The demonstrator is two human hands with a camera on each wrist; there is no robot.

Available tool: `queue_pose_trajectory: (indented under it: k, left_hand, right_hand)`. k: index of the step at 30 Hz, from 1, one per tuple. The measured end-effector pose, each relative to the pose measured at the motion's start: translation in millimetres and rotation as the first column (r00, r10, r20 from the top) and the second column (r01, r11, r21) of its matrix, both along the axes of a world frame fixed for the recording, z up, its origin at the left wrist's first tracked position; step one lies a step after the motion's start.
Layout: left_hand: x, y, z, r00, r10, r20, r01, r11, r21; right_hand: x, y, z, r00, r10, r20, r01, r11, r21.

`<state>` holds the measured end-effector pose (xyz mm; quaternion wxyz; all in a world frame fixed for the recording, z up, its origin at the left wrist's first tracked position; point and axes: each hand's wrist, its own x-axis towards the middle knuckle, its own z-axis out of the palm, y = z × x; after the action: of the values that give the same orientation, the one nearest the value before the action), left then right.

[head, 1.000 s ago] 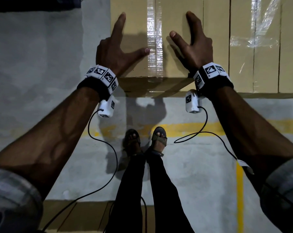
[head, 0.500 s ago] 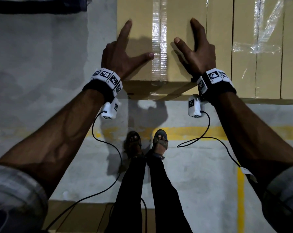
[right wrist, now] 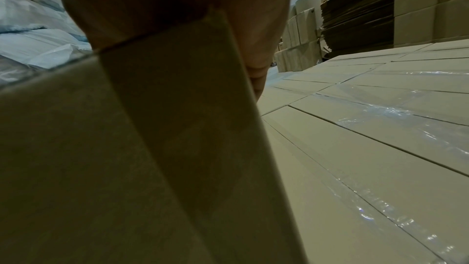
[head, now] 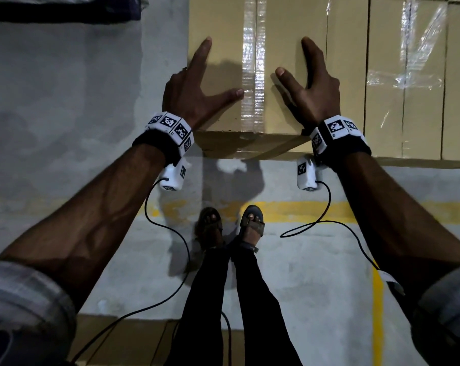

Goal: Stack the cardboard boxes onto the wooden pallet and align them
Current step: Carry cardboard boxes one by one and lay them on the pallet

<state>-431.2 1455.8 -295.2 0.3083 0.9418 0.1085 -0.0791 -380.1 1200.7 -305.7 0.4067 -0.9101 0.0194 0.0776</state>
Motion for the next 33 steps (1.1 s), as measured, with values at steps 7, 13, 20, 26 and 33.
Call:
queue_pose_trajectory:
  k: [7,13,20,26,33]
  left_hand:
    - [-1.6,-2.5,1.6,1.000,-0.021,-0.005,0.021,1.000,0.014]
    - [-2.6,-3.2,4.3,1.000,-0.012,-0.020,0.013,1.000,0.017]
    - [-7.4,3.3,-0.1,0.994,0.112,-0.001,-0.109,0.971,-0.214]
    - [-33.5,19.3,-38.9,0.805,0.453,-0.384,-0.574,0.429,-0.698]
    - [-95.1,-3.5,-109.1,0.564,0.389,-0.728,-0.812,0.105,-0.573]
  right_hand:
    - [-3.5,-1.5,1.0,1.000,0.005,-0.007,-0.004,1.000,0.012]
    - [-4.7,-1.4,4.2,1.000,0.017,-0.021,-0.017,1.000,0.005]
    - [-7.3,-8.5,-0.2,0.999,0.035,-0.040,-0.033,0.998,0.045]
    - [-29.7,-23.5,-11.0,0.962,-0.143,-0.231,0.218,0.914,0.343]
    - [-90.7,-28.4,-67.6,0.748,-0.371,-0.551,0.652,0.567,0.503]
